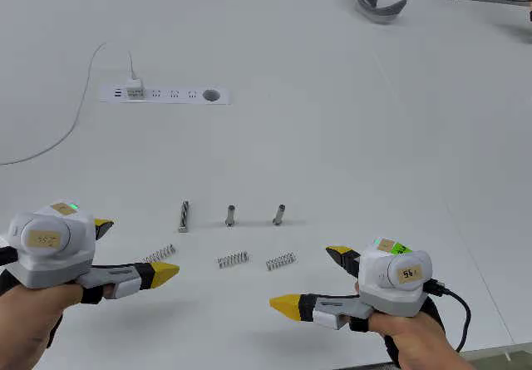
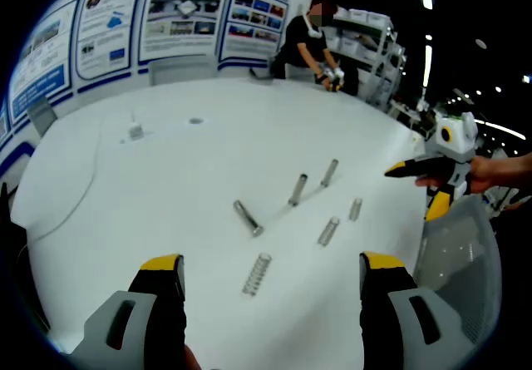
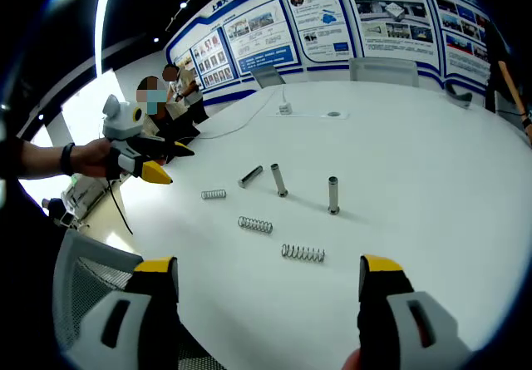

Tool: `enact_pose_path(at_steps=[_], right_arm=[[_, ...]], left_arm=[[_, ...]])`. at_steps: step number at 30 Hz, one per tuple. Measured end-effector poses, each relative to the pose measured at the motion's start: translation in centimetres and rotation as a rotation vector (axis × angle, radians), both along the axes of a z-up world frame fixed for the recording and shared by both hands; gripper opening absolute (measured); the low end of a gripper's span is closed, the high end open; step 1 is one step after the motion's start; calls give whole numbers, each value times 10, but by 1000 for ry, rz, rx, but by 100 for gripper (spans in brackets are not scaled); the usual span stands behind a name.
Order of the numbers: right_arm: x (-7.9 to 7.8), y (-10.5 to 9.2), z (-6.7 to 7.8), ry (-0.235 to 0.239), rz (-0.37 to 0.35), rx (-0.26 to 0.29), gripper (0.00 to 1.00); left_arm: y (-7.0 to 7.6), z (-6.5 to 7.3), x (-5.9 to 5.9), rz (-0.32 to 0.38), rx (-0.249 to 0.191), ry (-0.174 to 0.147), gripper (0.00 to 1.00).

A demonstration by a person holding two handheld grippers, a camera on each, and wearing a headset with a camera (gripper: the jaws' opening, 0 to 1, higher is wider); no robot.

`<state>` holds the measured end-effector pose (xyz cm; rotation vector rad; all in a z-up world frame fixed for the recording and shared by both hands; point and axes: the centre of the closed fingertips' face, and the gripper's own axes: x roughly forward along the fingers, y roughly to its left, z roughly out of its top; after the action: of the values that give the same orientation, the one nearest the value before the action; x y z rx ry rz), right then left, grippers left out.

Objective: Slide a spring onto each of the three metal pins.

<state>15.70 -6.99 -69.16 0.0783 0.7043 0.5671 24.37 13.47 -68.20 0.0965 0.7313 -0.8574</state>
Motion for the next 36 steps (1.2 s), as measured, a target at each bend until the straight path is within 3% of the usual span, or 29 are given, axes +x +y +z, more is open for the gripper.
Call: enact_pose_path(at_steps=[27, 36], right_arm=[[-8, -4, -7, 23, -14, 8, 90], [-7, -4, -6, 22, -17, 15, 89]], left_arm=[[-29, -18, 46, 0, 2, 16, 79], [-42, -34, 57, 6, 7, 43, 77]])
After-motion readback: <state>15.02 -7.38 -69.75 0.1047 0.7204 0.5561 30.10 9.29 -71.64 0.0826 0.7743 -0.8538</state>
